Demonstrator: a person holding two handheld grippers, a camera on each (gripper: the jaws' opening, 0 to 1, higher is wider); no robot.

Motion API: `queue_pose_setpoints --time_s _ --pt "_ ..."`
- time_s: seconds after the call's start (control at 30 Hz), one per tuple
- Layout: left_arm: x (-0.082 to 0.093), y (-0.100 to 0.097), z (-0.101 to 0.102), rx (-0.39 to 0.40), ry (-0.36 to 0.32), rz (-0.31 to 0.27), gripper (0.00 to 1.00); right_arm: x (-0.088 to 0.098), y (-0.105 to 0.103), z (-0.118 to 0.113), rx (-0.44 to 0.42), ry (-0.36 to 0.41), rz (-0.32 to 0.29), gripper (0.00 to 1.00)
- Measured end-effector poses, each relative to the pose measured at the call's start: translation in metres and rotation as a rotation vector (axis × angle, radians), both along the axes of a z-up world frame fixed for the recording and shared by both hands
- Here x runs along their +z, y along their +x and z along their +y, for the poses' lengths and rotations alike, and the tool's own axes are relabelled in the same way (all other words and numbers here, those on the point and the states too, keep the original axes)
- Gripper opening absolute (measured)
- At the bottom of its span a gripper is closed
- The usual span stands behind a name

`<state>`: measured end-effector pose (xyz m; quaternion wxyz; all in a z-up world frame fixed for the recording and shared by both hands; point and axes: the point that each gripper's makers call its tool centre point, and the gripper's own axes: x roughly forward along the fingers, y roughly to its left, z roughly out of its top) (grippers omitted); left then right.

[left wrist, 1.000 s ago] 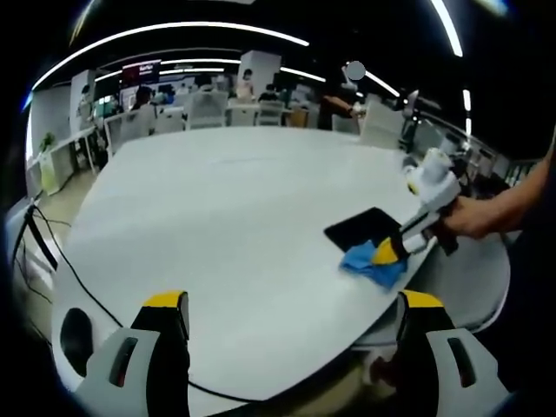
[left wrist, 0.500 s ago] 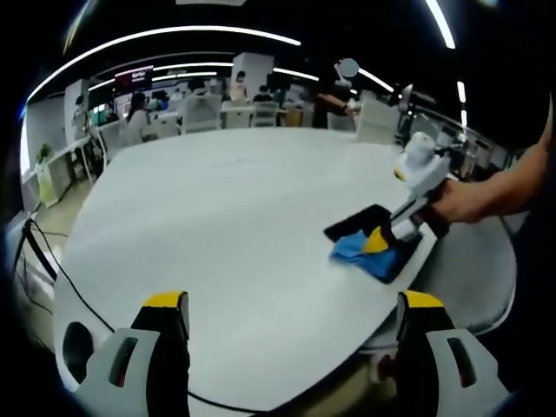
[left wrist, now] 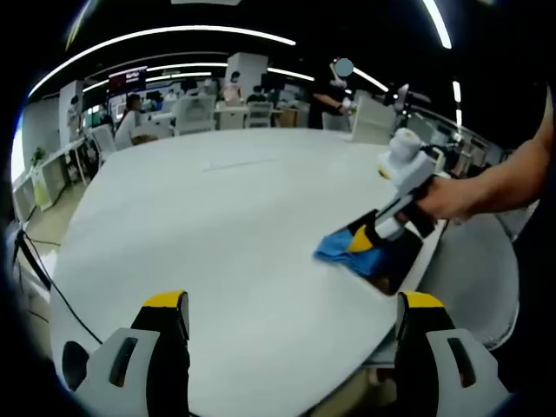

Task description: Wipe the mirror surface with the cleaning cloth until all visible marks leave the cleaned area.

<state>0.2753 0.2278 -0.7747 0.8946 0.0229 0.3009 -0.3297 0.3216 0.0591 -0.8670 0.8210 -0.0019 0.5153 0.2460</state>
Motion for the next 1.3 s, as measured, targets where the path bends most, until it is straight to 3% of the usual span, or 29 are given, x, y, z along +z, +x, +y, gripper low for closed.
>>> queue_pose_setpoints --time_s 0.5,0.67,0.73,0.87,1.07,1.3 --pt "-0.001 0.009 0.007 0.006 0.011 0.017 1.0 0.0 0.03 0.002 0.014 -0.011 -0.01 0.0" --pt "0.0 0.013 0.006 0.007 0.013 0.016 1.0 0.0 0.03 0.003 0.035 -0.01 -0.008 0.0" --pt "0.0 0.014 0.005 0.007 0.014 0.017 1.0 0.0 0.031 0.002 0.021 0.013 -0.001 0.0" --pt "0.001 0.015 0.0 0.0 0.015 0.016 1.0 -0.001 0.035 0.002 -0.095 0.12 0.083 0.0" --pt "0.002 0.015 -0.003 -0.007 0.016 0.013 1.0 0.0 0.038 0.004 -0.019 0.053 0.01 0.0" --pt "0.002 0.011 0.002 0.018 0.012 0.013 1.0 -0.001 0.038 0.003 0.005 0.05 -0.005 0.0"
